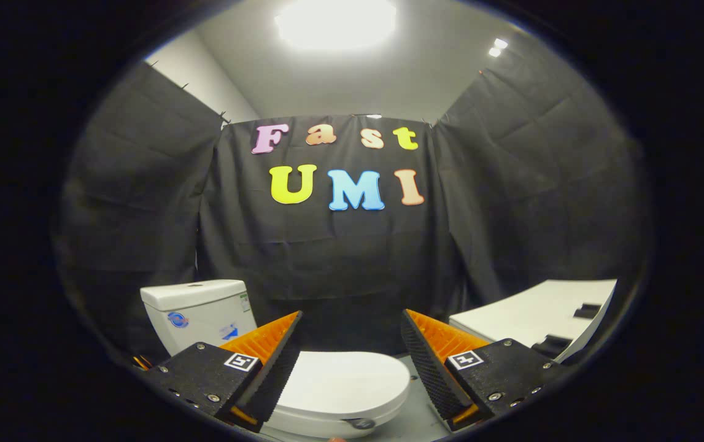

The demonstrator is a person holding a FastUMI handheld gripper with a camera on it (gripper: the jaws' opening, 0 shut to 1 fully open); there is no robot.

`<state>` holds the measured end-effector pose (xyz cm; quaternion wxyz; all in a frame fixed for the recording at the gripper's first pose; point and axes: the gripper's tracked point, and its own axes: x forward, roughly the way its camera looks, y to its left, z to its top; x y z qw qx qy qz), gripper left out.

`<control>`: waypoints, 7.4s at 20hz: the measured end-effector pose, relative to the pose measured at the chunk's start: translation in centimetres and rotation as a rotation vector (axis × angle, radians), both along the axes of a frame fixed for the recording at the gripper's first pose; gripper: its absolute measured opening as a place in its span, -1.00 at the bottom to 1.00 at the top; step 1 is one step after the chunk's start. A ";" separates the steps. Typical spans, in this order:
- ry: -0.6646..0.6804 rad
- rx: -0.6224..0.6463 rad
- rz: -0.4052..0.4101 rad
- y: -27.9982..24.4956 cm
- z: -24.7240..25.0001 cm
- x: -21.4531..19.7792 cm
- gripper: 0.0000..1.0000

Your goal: Open the toilet lid.

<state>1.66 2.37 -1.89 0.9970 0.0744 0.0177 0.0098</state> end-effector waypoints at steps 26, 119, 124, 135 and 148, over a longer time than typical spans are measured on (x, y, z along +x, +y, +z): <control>0.531 1.107 -0.274 -0.7 -35.2 -1.4 0.76; 0.128 -0.394 0.033 35.2 -5.6 7.4 -1.00; 0.143 -0.390 0.018 35.1 -5.8 7.5 -0.99; 0.159 -0.338 0.113 34.7 -3.4 6.0 0.40; -0.006 -0.155 0.118 20.2 10.0 0.3 0.90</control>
